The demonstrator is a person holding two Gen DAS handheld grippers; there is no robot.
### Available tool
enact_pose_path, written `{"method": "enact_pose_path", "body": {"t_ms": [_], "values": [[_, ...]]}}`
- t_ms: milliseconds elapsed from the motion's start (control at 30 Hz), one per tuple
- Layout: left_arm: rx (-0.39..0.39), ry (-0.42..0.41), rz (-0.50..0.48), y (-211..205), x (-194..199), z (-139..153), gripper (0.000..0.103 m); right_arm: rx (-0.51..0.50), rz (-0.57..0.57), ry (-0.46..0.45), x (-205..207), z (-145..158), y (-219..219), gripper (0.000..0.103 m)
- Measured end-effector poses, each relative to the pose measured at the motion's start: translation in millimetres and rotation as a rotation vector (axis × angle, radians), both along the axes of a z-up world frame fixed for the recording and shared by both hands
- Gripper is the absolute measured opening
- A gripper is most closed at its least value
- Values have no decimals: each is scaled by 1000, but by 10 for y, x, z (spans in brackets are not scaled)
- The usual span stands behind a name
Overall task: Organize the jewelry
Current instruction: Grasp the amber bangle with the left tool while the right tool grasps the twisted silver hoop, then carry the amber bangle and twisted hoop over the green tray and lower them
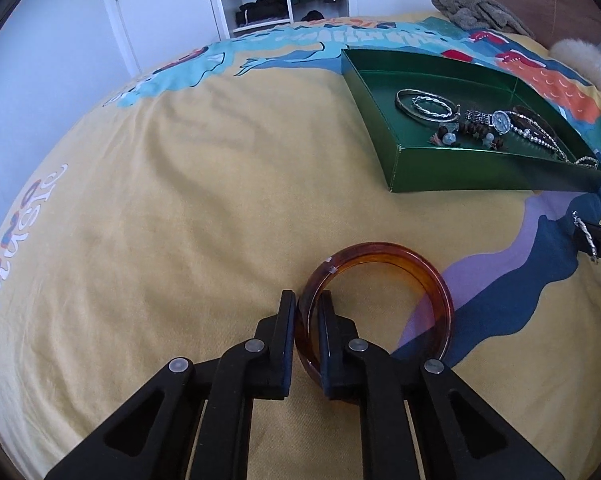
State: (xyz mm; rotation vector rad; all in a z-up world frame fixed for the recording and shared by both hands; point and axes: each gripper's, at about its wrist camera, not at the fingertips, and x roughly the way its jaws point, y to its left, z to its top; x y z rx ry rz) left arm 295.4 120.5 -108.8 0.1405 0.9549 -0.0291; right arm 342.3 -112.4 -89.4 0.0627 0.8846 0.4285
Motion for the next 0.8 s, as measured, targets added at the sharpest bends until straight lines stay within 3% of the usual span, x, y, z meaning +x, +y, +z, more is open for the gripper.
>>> {"method": "enact_pose_path", "body": {"t_ms": [267,800], "values": [[4,-43,-4,-172,-211,286,10,20,-56,-55,-364,332,-299,5],[-34,-186,-45,-537,-713,1173,10,52,-124,-184,-1042,1030,-750,5]]}}
